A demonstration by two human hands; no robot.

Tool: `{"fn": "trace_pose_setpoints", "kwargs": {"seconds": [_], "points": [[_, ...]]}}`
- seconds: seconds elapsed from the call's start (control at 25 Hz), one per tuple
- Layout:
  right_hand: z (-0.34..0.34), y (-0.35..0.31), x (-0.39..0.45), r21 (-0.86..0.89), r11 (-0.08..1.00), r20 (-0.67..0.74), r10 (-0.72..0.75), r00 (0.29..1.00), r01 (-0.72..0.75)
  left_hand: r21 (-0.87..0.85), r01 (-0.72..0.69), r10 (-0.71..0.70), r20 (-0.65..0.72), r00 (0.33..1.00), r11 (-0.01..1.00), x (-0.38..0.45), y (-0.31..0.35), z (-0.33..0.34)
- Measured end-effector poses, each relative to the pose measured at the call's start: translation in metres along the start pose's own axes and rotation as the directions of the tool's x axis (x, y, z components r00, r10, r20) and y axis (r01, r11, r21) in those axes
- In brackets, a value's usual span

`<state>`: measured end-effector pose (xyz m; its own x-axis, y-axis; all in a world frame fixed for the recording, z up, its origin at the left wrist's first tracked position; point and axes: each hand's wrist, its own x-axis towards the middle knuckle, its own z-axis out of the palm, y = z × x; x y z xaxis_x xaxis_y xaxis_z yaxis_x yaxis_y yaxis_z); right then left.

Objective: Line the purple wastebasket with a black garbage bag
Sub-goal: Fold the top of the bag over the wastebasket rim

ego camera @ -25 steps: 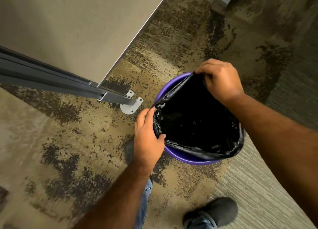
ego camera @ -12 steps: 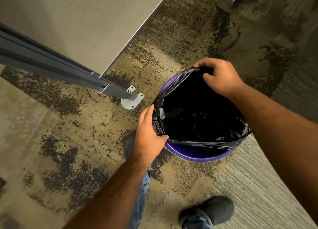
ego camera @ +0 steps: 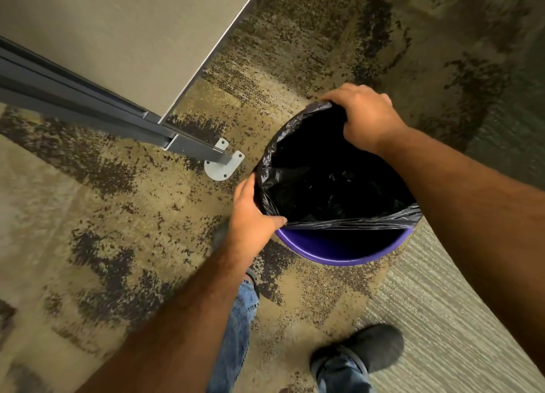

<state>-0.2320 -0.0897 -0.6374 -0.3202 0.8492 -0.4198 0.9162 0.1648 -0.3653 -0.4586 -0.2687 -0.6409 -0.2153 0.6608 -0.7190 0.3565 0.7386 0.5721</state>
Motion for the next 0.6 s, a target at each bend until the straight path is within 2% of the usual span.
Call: {"fn": "trace_pose_setpoints", "kwargs": {"seconds": [0.08, 0.12, 0.2, 0.24, 0.32, 0.36, 0.44, 0.48, 0.6], "points": [[0.007, 0.015, -0.031, 0.11, 0.991, -0.145, 0.093, 0.985, -0.077, -0.072, 0.018, -0.017, 0.011, 1.0, 0.997, -0.007, -0.004, 0.004], [0.013, 0.024, -0.056, 0.185, 0.972, -0.232, 0.184, 0.955, -0.142, -0.124, 0.037, -0.037, -0.001, 0.999, 0.992, -0.014, -0.004, 0.005], [0.031, 0.037, -0.113, 0.382, 0.865, -0.296, 0.448, 0.844, -0.325, -0.154, 0.052, -0.065, -0.076, 0.995, 0.987, -0.036, -0.003, 0.011], [0.043, 0.04, -0.141, 0.494, 0.761, -0.248, 0.586, 0.771, -0.42, -0.152, 0.058, -0.079, -0.135, 0.988, 0.987, -0.046, -0.005, 0.016], [0.066, 0.036, -0.189, 0.695, 0.458, -0.039, 0.794, 0.607, -0.554, -0.264, 0.103, -0.162, -0.213, 0.963, 0.959, -0.059, -0.017, 0.031], [0.074, 0.031, -0.208, 0.776, 0.287, 0.081, 0.838, 0.54, -0.562, -0.35, 0.153, -0.234, -0.204, 0.951, 0.924, -0.065, -0.021, 0.037], [0.088, 0.02, -0.233, 0.886, 0.011, 0.244, 0.839, 0.486, -0.463, -0.477, 0.259, -0.352, -0.117, 0.929, 0.84, -0.074, -0.029, 0.047], [0.094, 0.016, -0.239, 0.912, -0.061, 0.27, 0.834, 0.481, -0.405, -0.508, 0.285, -0.377, -0.086, 0.922, 0.813, -0.077, -0.031, 0.049], [0.103, 0.01, -0.244, 0.961, -0.13, 0.236, 0.847, 0.476, -0.246, -0.533, 0.225, -0.333, -0.113, 0.936, 0.815, -0.081, -0.033, 0.052]]}}
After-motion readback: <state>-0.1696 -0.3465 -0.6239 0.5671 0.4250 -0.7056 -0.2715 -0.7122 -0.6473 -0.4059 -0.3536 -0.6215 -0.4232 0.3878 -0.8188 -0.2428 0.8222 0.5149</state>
